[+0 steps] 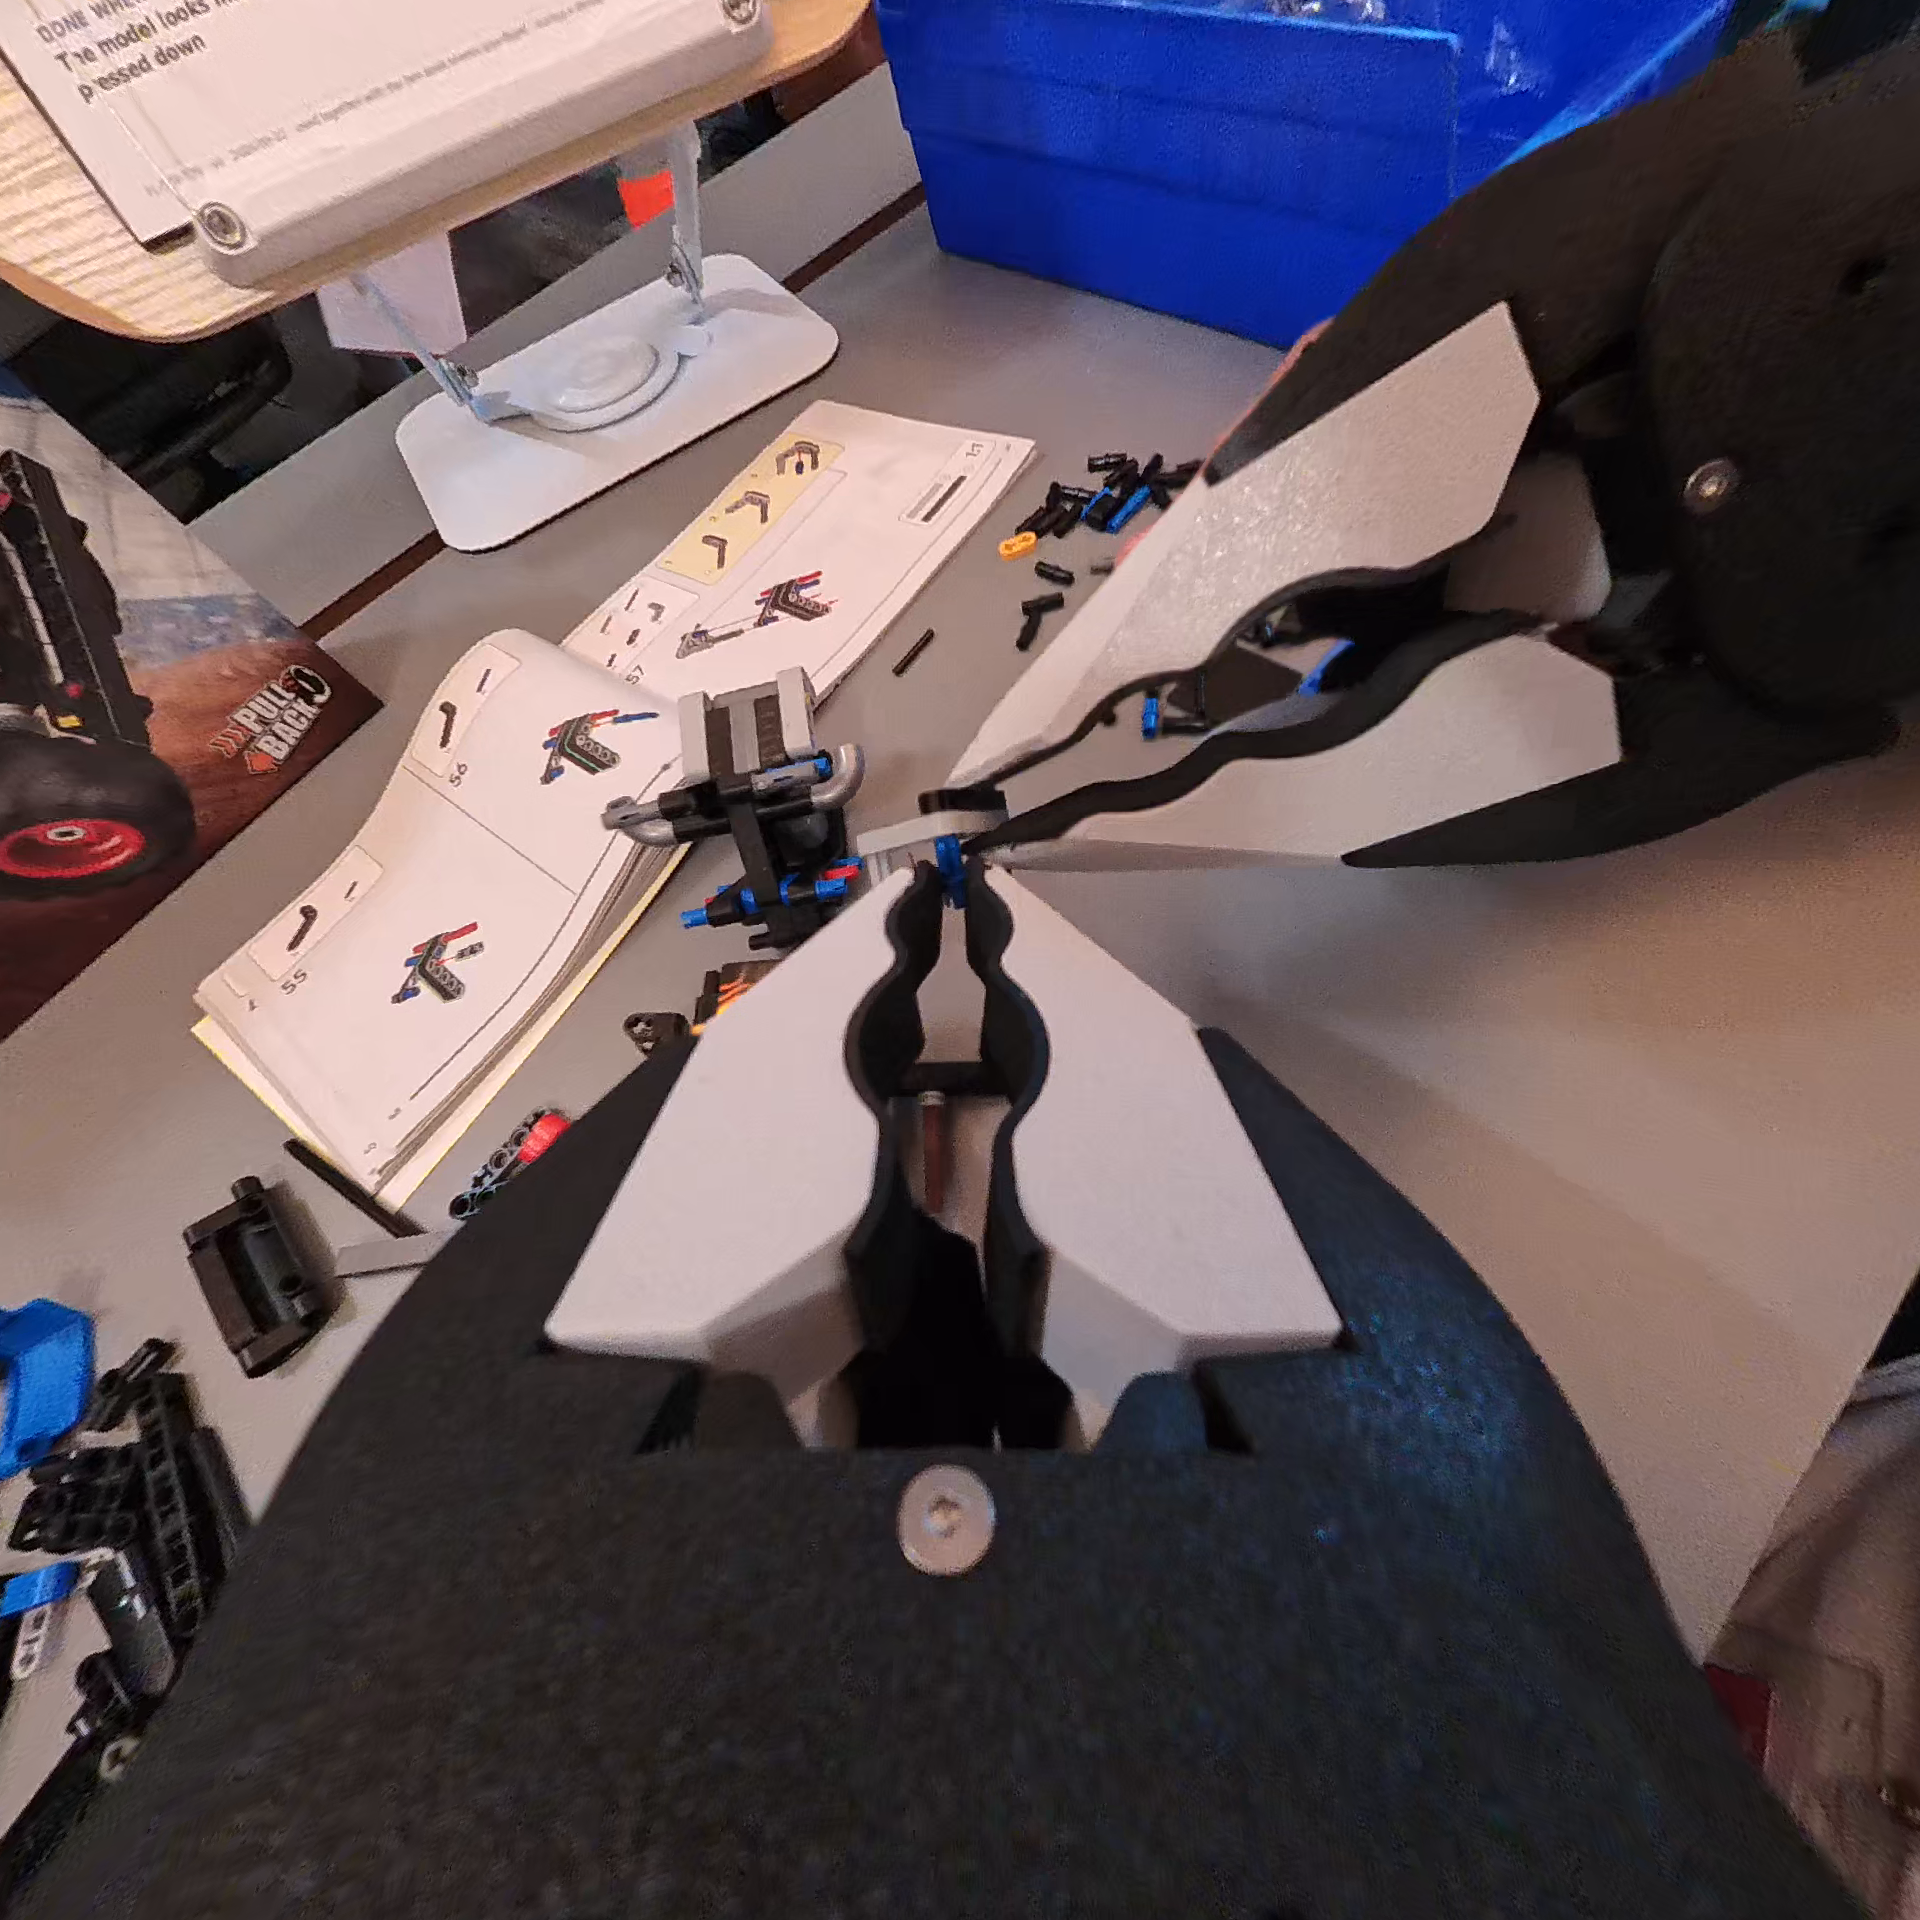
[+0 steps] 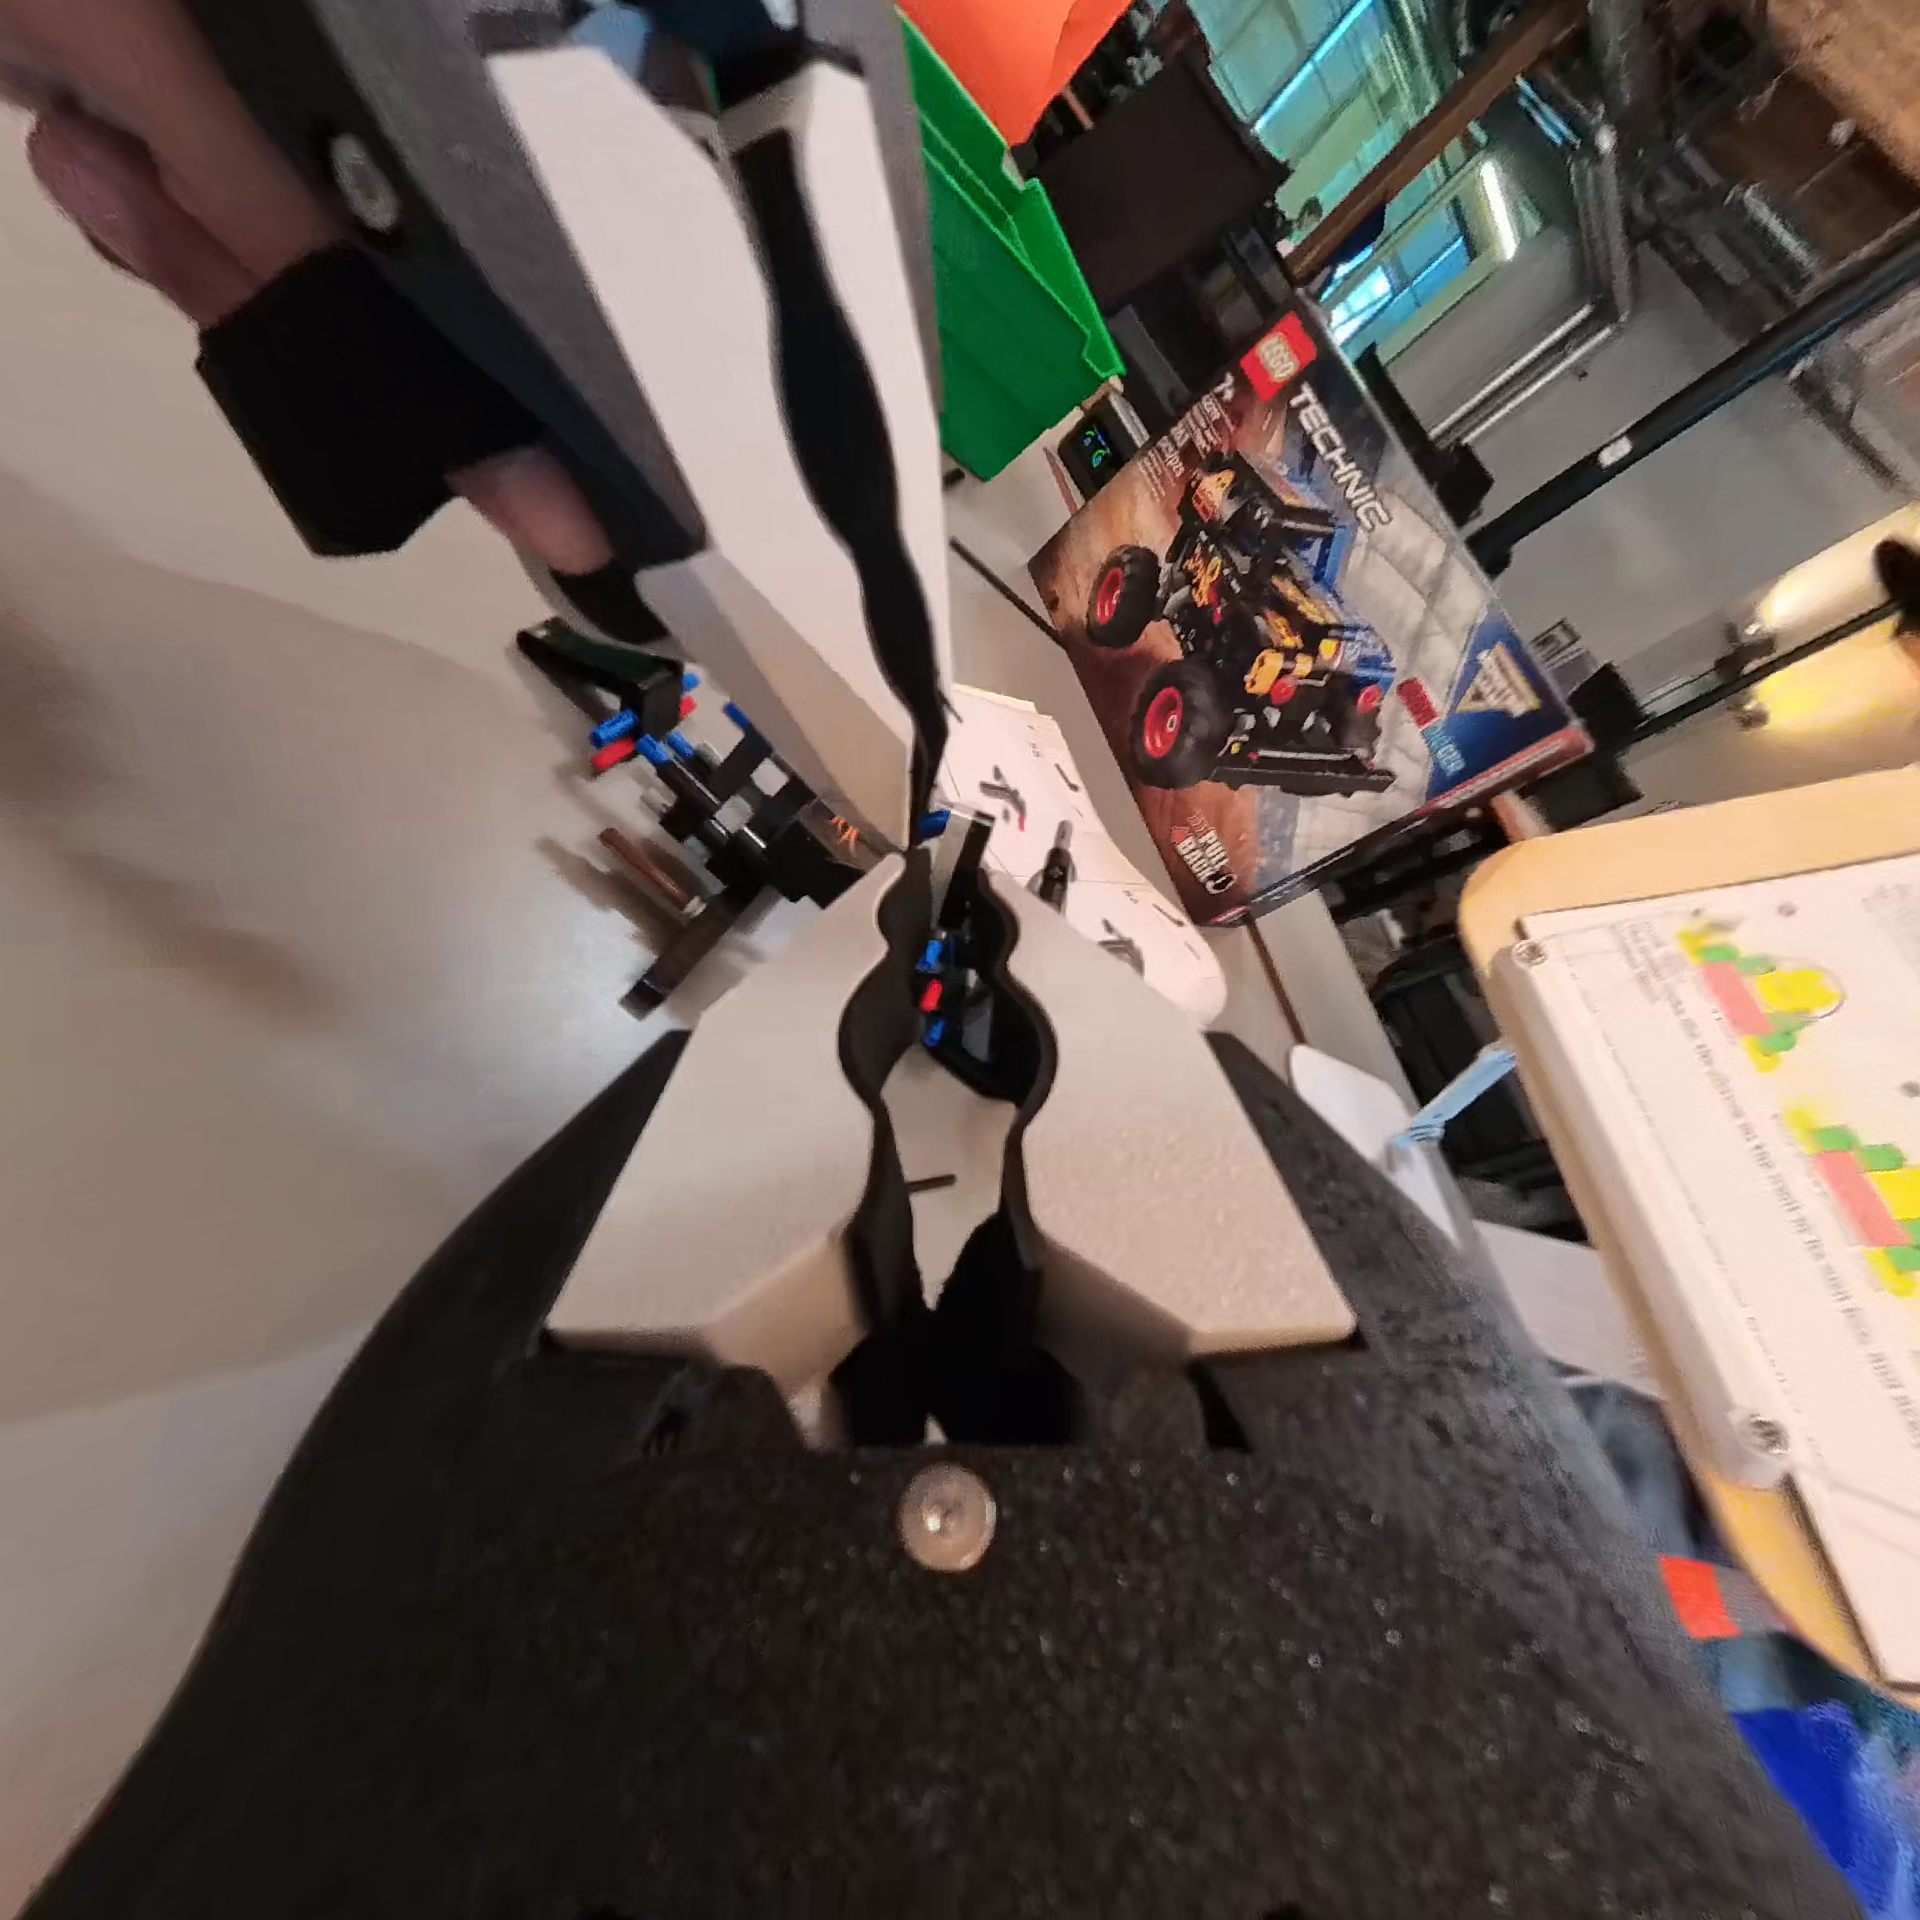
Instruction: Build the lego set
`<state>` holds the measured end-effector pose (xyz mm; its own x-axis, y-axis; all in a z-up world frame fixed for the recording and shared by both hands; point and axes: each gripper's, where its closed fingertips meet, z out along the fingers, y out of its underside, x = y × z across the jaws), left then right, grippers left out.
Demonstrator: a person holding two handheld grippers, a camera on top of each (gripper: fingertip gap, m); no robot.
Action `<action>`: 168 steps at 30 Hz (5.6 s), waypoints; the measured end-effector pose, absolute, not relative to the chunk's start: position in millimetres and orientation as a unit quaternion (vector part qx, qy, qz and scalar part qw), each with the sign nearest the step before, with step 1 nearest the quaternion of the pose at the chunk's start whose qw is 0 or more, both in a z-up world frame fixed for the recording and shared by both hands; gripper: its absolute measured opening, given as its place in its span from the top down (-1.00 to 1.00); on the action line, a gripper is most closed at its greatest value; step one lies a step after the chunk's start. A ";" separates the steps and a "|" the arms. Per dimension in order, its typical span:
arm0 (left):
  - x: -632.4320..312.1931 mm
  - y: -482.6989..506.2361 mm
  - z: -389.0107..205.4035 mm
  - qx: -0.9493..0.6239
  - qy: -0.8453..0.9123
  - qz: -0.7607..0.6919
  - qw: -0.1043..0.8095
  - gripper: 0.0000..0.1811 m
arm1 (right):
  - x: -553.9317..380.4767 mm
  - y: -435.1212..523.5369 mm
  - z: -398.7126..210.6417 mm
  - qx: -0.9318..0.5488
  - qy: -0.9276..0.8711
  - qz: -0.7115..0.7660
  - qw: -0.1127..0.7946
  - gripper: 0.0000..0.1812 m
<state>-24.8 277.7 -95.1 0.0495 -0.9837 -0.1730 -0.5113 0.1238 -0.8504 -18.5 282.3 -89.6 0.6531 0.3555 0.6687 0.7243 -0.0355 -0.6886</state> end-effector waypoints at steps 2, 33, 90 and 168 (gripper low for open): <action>-24.8 278.1 -97.1 -0.599 0.629 -0.294 0.399 0.98 | -17.2 283.4 -91.8 -0.707 -0.380 -0.157 0.575 0.93; -129.3 217.5 -187.5 -0.537 0.765 -0.277 0.224 0.92 | 4.5 286.3 -116.7 -0.759 -0.365 -0.092 0.531 0.92; 21.7 300.4 -104.6 -0.528 0.668 -0.305 0.427 0.97 | 31.6 301.2 -104.3 -0.799 -0.195 -0.017 0.568 0.93; -89.2 230.2 -110.8 -0.540 0.640 -0.434 0.332 0.98 | -14.1 241.3 -183.1 -0.809 -0.456 0.081 0.361 0.87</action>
